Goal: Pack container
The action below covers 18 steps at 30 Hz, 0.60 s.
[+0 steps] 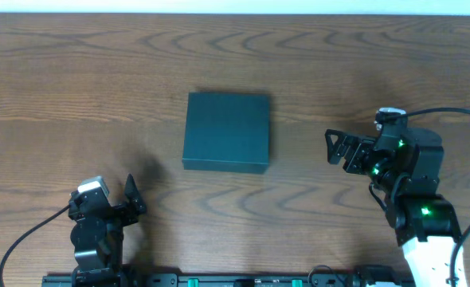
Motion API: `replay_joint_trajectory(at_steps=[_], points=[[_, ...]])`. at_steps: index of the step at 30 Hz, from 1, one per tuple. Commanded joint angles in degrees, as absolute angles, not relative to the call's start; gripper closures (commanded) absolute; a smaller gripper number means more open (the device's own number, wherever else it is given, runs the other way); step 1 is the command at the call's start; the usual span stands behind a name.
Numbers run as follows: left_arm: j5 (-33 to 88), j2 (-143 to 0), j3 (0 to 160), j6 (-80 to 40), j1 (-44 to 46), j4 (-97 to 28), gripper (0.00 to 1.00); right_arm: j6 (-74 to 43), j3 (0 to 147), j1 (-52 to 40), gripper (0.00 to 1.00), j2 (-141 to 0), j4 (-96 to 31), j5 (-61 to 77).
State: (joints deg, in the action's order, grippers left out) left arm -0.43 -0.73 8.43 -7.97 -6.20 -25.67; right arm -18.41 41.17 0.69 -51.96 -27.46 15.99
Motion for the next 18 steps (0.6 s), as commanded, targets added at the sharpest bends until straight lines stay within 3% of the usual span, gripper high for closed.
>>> replay_joint_trajectory(at_steps=[1,14,18], points=[[-1.48,-0.25,7.35,-8.84,-5.96,-25.65,0.05,-18.17,41.45,0.67,0.01,-48.34,-29.12,15.86],[-1.48,-0.25,7.35,-8.84,-5.96,-25.65,0.05,-13.96,41.45,-3.33,0.01,-15.09,-39.83,11.25],[-1.48,-0.25,7.35,-8.84,-5.96,-25.65,0.05,-4.82,41.45,-3.42,0.01,-9.54,-45.76,3.38]])
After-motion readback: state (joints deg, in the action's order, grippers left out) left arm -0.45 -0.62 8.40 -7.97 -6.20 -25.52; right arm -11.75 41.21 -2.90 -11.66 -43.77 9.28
